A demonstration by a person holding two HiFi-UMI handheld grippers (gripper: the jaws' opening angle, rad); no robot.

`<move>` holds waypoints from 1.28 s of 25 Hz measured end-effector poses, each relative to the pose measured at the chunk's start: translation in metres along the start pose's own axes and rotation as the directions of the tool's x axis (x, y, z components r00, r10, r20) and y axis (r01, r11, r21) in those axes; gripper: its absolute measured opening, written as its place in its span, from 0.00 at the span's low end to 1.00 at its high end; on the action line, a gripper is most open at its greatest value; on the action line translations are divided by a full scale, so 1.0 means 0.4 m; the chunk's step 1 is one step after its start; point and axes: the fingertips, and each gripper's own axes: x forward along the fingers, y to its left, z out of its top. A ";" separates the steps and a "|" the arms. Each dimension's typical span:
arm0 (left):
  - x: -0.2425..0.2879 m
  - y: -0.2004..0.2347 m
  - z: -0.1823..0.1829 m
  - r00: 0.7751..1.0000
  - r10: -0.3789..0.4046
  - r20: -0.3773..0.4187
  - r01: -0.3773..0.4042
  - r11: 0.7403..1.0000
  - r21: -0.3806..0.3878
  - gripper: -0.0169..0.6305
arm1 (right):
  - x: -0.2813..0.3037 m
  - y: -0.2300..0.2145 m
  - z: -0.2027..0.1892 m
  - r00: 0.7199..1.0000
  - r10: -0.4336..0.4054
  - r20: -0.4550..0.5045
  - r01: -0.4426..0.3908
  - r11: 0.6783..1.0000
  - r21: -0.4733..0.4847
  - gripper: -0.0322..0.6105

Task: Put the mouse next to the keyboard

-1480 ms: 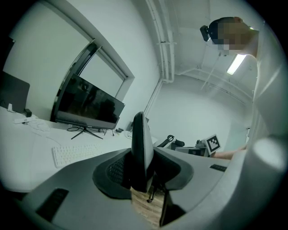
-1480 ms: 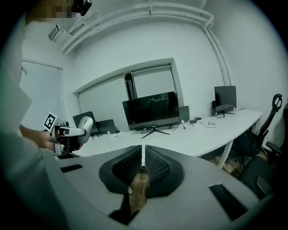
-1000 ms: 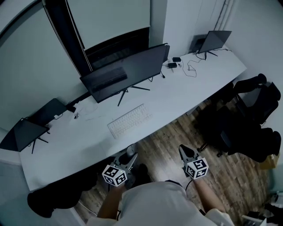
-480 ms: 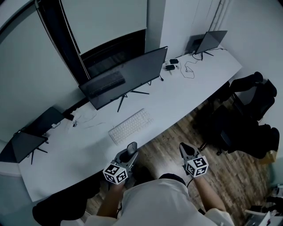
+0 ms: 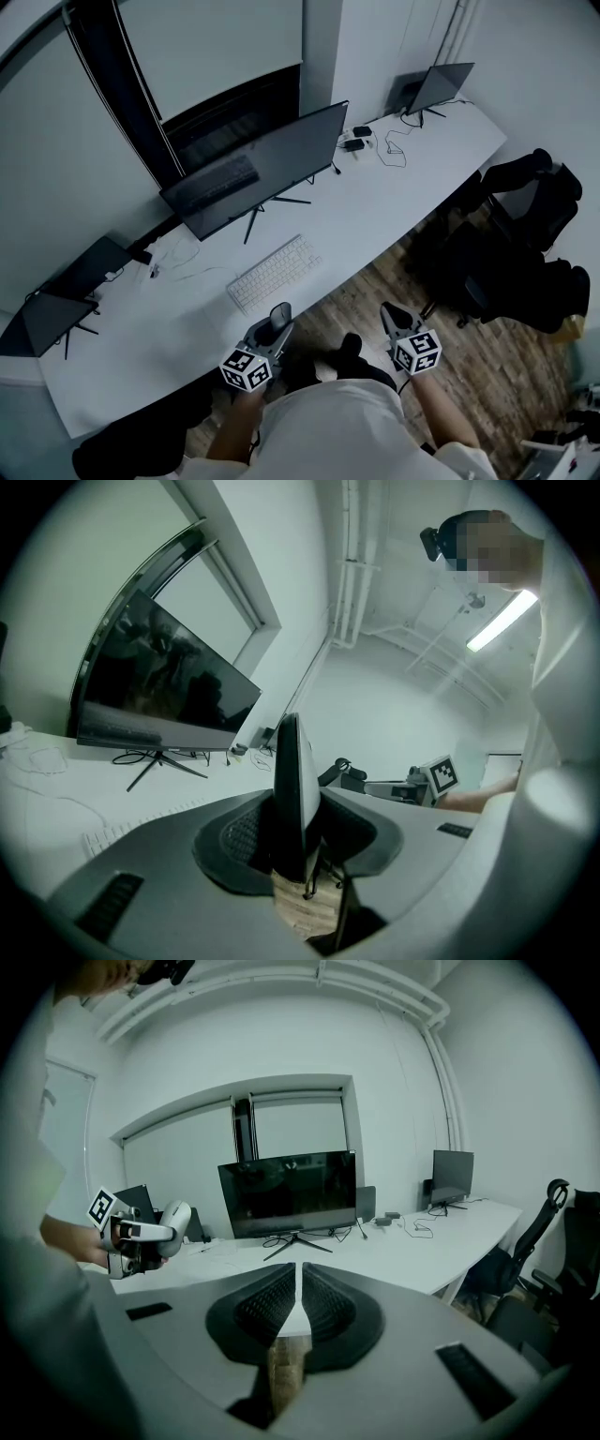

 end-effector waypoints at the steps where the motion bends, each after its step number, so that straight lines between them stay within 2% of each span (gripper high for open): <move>1: 0.006 0.001 0.000 1.000 0.000 -0.002 0.000 1.000 0.000 0.25 | 0.002 -0.005 0.001 1.000 0.000 -0.001 0.000 1.000 0.000 0.11; 13: 0.124 0.008 0.003 0.998 0.057 -0.001 -0.057 0.998 -0.015 0.25 | 0.084 -0.115 0.014 0.998 0.060 -0.012 -0.060 0.998 -0.001 0.11; 23: 0.260 0.014 0.004 0.988 0.156 -0.005 -0.156 0.987 -0.040 0.25 | 0.209 -0.239 0.050 0.984 0.176 -0.036 -0.177 0.984 -0.029 0.11; 32: 0.365 0.007 0.007 0.970 0.245 -0.009 -0.245 0.967 -0.065 0.25 | 0.291 -0.319 0.074 0.957 0.283 -0.068 -0.286 0.958 -0.039 0.11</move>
